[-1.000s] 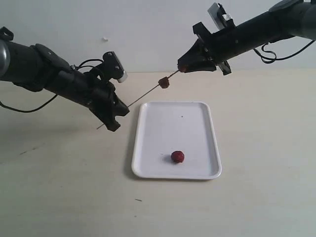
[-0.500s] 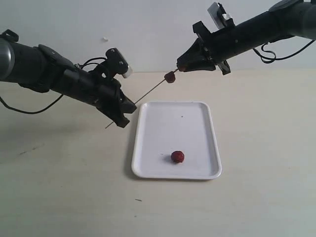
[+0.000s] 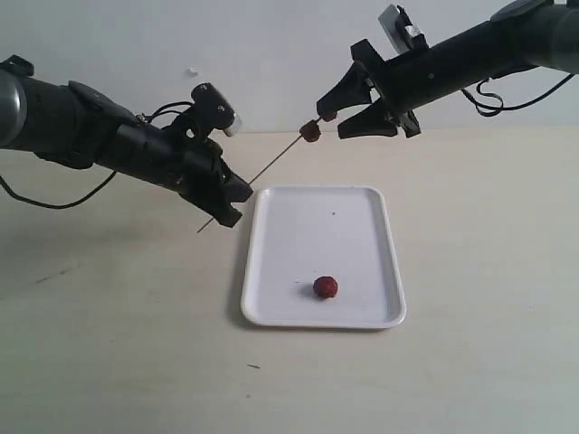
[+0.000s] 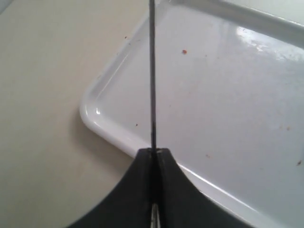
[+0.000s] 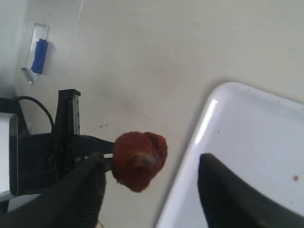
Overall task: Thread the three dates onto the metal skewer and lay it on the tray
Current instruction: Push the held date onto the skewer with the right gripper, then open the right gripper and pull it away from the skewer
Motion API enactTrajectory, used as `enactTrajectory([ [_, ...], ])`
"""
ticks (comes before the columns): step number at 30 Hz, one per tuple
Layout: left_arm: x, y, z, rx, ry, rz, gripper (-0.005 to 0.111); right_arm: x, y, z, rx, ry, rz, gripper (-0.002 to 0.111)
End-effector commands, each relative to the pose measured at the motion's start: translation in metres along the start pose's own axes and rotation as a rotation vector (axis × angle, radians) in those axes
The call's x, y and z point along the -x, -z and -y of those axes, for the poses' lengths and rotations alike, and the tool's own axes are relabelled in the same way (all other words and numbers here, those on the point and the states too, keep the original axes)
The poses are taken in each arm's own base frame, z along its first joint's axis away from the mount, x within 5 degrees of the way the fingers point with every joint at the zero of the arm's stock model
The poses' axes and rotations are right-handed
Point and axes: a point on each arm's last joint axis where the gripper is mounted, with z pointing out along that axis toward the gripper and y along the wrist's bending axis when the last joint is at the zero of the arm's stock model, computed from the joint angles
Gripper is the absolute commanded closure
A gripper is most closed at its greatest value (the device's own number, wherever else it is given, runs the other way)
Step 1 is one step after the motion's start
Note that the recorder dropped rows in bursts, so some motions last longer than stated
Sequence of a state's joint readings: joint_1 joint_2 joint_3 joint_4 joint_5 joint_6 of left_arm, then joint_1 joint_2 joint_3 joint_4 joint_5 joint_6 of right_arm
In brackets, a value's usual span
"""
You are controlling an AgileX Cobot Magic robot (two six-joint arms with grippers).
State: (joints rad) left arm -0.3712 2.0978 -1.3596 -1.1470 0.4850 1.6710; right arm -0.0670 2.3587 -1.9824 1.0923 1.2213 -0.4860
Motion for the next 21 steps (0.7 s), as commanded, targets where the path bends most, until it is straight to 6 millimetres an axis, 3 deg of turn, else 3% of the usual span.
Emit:
enactTrajectory([
  [1, 0.006, 0.003, -0.003, 0.047, 0.028, 0.017, 0.107, 0.002, 0.007, -0.005, -0.002, 0.021, 0.015, 0.048],
  [11, 0.003, 0.005, -0.013, 0.124, 0.13, 0.015, 0.107, 0.005, 0.035, -0.027, -0.063, 0.114, 0.042, 0.048],
  [17, 0.001, 0.007, -0.022, 0.203, 0.335, 0.031, 0.107, 0.0, 0.059, -0.048, -0.231, 0.217, 0.015, 0.048],
  [21, -0.003, 0.017, -0.033, 0.218, 0.453, 0.049, 0.107, -0.008, 0.068, -0.066, -0.452, 0.274, -0.043, 0.048],
])
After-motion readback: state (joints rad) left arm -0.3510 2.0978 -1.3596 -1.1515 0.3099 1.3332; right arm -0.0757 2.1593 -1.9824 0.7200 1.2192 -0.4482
